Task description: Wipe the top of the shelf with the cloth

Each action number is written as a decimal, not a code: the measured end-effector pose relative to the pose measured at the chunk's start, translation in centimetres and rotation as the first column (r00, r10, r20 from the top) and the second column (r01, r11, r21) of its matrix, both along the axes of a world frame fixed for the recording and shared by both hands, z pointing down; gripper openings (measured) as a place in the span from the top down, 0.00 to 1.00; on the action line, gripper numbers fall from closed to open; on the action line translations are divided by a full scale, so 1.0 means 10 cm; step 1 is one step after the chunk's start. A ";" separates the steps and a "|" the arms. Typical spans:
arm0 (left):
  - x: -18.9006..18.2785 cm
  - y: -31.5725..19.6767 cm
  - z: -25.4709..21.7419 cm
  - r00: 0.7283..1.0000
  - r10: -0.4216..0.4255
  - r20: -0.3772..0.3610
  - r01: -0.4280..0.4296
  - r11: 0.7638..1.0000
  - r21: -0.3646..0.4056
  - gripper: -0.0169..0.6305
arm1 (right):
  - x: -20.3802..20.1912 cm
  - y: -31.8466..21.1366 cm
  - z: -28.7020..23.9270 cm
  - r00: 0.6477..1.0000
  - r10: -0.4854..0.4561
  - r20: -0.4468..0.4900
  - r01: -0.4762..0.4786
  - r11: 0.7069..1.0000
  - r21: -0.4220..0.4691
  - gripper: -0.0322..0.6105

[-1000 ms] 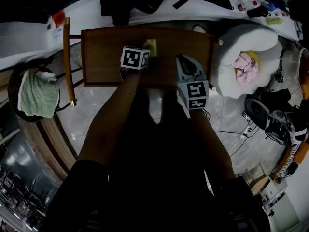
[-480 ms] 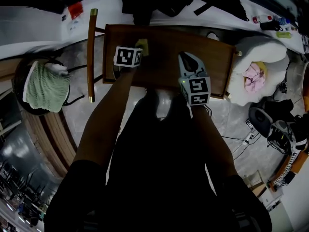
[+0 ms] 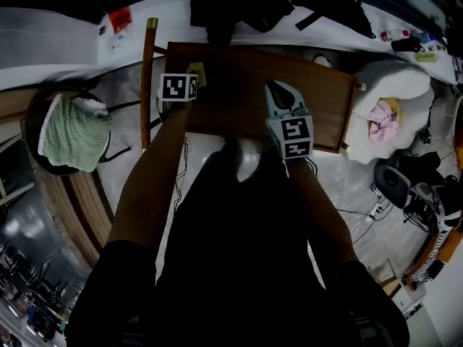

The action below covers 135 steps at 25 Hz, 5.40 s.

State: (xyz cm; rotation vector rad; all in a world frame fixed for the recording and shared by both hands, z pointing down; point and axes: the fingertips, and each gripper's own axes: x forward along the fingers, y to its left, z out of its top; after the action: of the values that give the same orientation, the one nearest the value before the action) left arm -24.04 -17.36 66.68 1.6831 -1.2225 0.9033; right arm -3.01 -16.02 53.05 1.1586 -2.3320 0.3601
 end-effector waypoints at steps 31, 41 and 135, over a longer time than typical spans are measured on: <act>3.84 0.48 -0.28 0.940 0.190 -0.282 -0.189 0.981 0.032 0.92 | 2.88 0.36 -0.15 0.948 0.319 -0.017 -0.318 0.948 0.013 0.90; 4.87 0.71 -0.21 0.918 0.257 -0.301 -0.270 0.963 -0.002 0.92 | 3.54 0.61 -0.04 0.947 0.318 -0.031 -0.319 0.948 -0.007 0.90; 4.00 1.30 -0.16 0.901 0.331 -0.279 -0.364 0.928 -0.077 0.92 | 3.30 0.37 -0.15 0.932 0.363 -0.014 -0.363 0.932 0.006 0.90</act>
State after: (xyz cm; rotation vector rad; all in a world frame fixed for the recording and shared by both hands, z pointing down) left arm 15.94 -4.32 65.05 1.8806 -0.6817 0.9108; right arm 29.96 -12.37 51.51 1.5920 -2.0984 0.4745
